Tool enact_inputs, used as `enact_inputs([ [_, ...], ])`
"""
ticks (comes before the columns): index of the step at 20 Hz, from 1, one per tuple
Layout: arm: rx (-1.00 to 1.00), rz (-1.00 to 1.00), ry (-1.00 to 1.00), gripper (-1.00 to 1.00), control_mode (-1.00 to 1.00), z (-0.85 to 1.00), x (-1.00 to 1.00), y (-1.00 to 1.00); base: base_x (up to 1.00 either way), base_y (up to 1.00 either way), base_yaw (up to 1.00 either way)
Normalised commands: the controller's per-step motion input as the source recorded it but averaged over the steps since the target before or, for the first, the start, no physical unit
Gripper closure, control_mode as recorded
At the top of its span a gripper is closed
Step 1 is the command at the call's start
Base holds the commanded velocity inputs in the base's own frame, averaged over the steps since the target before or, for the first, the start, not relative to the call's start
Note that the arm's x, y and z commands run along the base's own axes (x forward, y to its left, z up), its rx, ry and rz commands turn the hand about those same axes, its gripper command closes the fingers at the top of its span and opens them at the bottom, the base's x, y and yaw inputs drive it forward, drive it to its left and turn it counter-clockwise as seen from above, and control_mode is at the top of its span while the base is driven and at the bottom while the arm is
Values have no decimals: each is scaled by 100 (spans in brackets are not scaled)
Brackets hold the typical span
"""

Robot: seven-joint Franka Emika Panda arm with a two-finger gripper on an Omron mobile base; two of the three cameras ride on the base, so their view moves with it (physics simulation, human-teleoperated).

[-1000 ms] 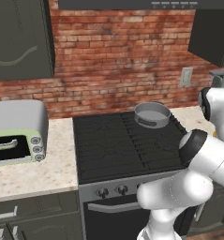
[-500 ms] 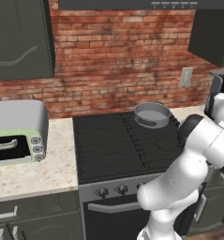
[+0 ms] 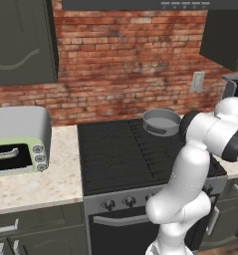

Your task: Retrieve the frozen meat and place it in the pot on a burner. Then turn the burner on.

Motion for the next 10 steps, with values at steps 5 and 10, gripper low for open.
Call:
enact_inputs([
  [5,3,1,0,-100,-100,-26,22,-48,0,0,0],
  [10,4,0,0,-100,-100,-25,24,-45,0,0,0],
])
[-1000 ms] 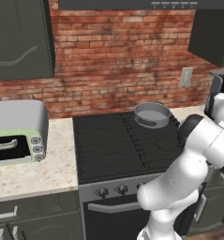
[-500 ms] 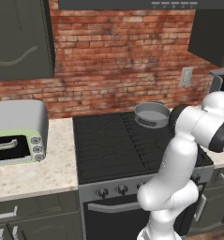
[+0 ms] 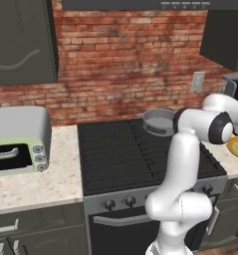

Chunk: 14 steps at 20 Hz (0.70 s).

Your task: Retrieve the frozen meat and place it in the pot on a burner. Then turn the burner on.

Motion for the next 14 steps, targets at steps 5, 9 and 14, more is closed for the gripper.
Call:
enact_inputs([
  [5,6,0,0,-100,-100,-19,36,-44,0,0,0],
  [9,3,1,0,-100,-100,-16,44,-21,0,0,0],
  [14,0,3,0,-100,-100,-20,36,-4,0,0,0],
])
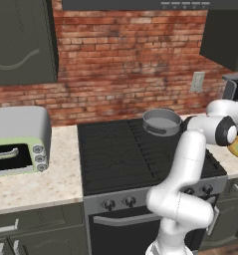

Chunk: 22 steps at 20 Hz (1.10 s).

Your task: Retrieve the frozen meat and place it in the pot on a burner. Then turn the burner on.

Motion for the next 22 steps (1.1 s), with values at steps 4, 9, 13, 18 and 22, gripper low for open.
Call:
enact_inputs([
  [4,0,4,0,-100,-100,-28,21,0,0,0,0],
  [9,0,1,5,-100,-100,-40,4,0,0,0,0],
  [13,0,0,9,-100,-100,-32,0,0,0,0,0],
  [18,1,0,4,-100,-100,-23,0,0,0,0,0],
  [22,3,-1,0,-100,-100,-22,0,0,0,0,0],
])
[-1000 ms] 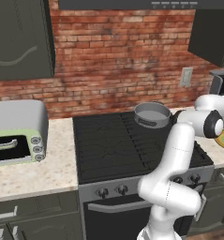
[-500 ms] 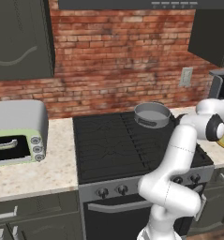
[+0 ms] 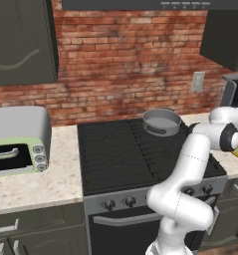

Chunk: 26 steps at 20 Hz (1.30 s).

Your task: Retrieve the frozen meat and place it in the pot on a burner. Then turn the burner on.

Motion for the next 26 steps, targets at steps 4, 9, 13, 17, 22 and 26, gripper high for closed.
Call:
enact_inputs([
  [4,4,-8,0,100,-100,-29,-2,0,0,0,0],
  [9,2,-6,0,100,-100,-17,0,0,0,0,0],
  [13,0,0,-2,100,-100,6,-2,17,0,0,0],
  [17,-2,0,-13,100,-100,53,-9,42,0,0,0],
  [22,-12,0,-19,100,-100,64,-7,91,0,0,0],
  [26,-16,0,-21,100,-100,48,-3,100,0,0,0],
])
